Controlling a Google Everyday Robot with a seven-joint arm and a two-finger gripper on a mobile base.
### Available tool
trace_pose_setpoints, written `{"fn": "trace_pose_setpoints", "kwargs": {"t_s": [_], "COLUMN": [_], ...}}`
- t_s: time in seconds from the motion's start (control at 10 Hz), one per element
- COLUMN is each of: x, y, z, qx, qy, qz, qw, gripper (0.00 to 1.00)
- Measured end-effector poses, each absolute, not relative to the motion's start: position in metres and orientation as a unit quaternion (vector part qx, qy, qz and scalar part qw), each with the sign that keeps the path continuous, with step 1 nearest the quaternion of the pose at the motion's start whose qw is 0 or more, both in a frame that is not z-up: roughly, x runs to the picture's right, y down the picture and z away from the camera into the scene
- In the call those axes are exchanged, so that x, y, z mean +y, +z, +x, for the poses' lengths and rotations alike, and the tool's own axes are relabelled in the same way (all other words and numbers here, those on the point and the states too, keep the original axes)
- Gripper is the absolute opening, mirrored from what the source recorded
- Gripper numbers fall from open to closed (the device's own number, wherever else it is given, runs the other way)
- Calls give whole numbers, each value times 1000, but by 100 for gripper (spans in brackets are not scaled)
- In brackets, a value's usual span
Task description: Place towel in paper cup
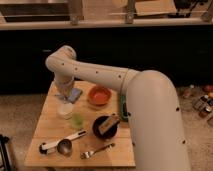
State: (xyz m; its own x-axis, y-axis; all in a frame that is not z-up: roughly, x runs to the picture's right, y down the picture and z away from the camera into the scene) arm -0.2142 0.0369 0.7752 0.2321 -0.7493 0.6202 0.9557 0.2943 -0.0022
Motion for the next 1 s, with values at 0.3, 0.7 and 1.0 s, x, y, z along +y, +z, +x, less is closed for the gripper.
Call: {"fn": "trace_pose_setpoints", "kwargs": {"t_s": [0.3,0.7,1.0], "x": [47,60,66], "y": [773,770,771], "z": [-220,-226,-223], "qx": [-283,-302,-309], "qy": [-573,-590,-592], "qz": [-214,-236,-250], "qw": [739,711,701], "gripper": [2,2,2]}}
